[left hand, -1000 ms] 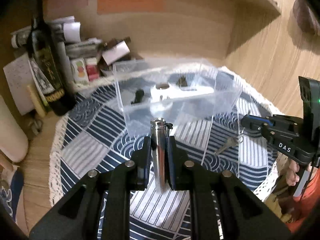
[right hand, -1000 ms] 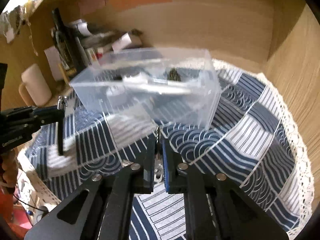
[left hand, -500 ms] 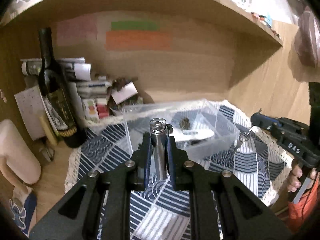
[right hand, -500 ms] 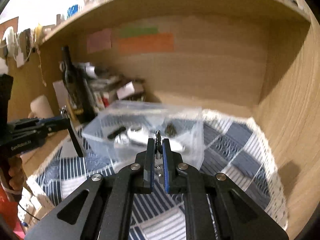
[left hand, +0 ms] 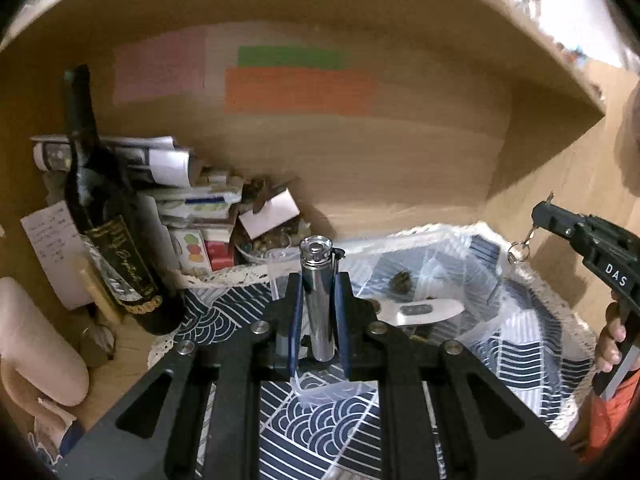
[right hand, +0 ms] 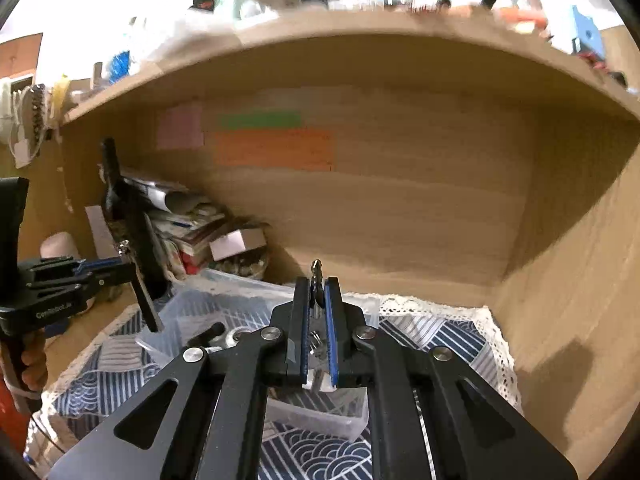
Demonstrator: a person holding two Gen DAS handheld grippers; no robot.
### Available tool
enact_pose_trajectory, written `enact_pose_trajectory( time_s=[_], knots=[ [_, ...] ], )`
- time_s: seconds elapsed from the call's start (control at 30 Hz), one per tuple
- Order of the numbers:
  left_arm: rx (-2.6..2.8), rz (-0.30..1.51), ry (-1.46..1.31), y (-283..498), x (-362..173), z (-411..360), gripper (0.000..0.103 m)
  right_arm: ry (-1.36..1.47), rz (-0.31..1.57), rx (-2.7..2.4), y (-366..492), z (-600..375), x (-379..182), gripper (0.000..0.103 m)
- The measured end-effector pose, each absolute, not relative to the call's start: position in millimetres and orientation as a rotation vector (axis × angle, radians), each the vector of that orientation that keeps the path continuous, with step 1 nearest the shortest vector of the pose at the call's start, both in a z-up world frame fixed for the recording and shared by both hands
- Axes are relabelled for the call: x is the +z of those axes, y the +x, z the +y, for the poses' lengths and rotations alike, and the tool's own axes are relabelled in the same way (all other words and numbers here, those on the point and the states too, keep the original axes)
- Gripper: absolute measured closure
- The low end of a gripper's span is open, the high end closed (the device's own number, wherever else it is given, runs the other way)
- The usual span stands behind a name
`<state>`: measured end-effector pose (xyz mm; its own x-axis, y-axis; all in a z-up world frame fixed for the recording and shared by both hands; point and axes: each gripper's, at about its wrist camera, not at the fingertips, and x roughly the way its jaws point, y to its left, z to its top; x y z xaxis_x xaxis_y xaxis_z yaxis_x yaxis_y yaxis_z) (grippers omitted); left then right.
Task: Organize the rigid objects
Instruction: 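Lower the rod into the box with the left gripper while the right drops the keys in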
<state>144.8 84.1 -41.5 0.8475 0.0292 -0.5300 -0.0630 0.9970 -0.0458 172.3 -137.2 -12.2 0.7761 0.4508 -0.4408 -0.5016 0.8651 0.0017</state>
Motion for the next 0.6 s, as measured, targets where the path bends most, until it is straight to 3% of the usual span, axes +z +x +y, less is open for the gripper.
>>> enact_pose_trajectory(
  time_s=[0.3,0.6],
  knots=[
    [0.032,0.694,-0.052,179,-85,85,0.088,-0.159,0.627,0.539,208,-125,-63,0.097],
    [0.01,0.737,-0.06,195,-96,80,0.088,-0.212,0.72,0.614,220,-91,-89,0.096]
  ],
)
